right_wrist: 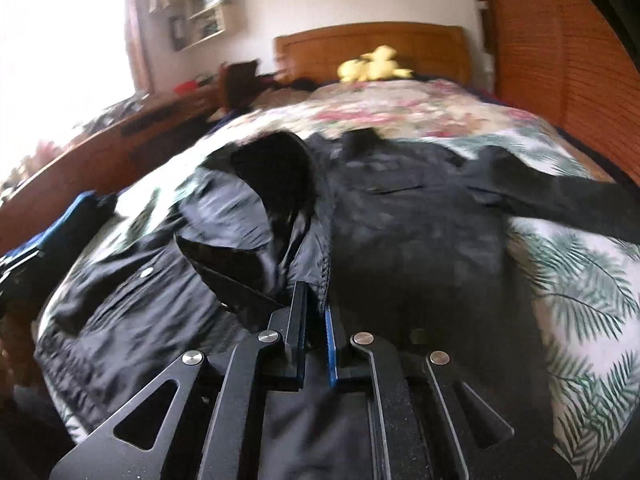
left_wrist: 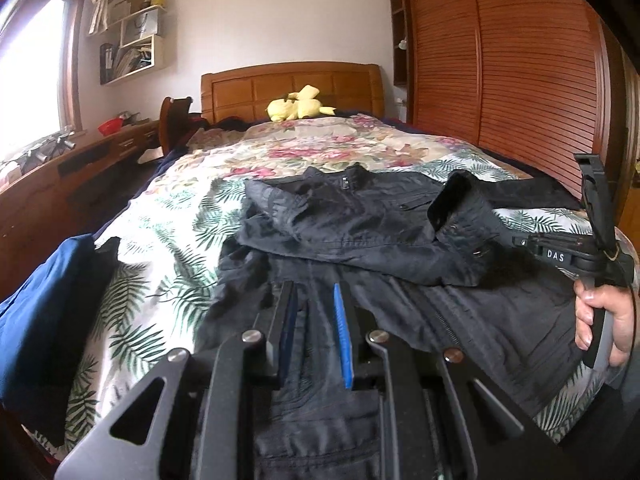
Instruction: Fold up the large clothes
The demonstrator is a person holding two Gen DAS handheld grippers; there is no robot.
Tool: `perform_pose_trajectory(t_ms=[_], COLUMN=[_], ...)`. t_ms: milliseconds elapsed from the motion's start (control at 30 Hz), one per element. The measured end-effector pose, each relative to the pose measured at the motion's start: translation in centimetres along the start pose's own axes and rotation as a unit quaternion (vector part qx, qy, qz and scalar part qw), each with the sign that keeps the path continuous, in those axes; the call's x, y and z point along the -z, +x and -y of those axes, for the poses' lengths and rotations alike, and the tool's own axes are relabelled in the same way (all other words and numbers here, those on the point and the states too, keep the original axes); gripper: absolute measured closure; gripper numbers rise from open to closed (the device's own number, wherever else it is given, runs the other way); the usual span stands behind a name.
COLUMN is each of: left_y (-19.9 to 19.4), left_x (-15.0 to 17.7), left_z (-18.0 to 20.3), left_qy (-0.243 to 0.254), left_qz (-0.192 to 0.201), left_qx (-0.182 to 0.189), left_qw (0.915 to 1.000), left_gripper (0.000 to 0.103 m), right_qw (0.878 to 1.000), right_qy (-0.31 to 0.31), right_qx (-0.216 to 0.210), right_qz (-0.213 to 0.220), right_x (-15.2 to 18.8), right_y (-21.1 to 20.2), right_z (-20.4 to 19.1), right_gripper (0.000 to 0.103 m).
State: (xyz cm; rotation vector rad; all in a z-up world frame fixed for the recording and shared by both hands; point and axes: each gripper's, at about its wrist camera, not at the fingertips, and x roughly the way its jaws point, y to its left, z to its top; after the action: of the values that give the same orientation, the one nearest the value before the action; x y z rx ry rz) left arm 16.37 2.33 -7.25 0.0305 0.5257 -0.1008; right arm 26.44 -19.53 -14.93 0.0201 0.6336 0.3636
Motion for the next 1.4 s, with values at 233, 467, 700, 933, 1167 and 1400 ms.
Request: perform_pose_trajectory(t_ms=[233,467,700,933,1167,1400], left_y=[0.9,1.4,1.9,1.5,0.7,0.2], left_x=[-0.6,-0.6,-0.9,-0.9,-0.7,-0.6], left_z=[3.0,4.9,7.4,8.4,8.2,7.8], left_qy=[0.023,0.02,0.032,0.039,0.032,0.034], left_qz=[0.003,-0.003,-0.007,-0.008,-0.006,-0.003], left_qx=[0.007,0.019,0.039,0.056,0.067,0.068], left_qw=[0.9997,0.9996,0.9987,0.9977,0.9972,0.9971], left_gripper=[0.087,0.087,0.087,0.087,0.087,0.087], right_qw=[0.999,0.999,1.0,0.999,0.99,0.985], right_qy=[0.024,0.0,0.011,0.02,0.028,-0.052], right_qx=[0.041,0.031,0.012,-0.007,0.017,0.036], right_qz=[0.022,0.006,-0.003,-0.046,-0.138,-0.158], right_x=[0.5,2.4,1.9,-1.8,-2.8,-2.0], right_y=[-1.8,-1.9,-1.8,1.9,9.0,11.2], right_z=[3.7,4.4,6.0,7.4,9.1,7.4], right_gripper=[0.098,0.098,0.045,0.045,0.045,0.07])
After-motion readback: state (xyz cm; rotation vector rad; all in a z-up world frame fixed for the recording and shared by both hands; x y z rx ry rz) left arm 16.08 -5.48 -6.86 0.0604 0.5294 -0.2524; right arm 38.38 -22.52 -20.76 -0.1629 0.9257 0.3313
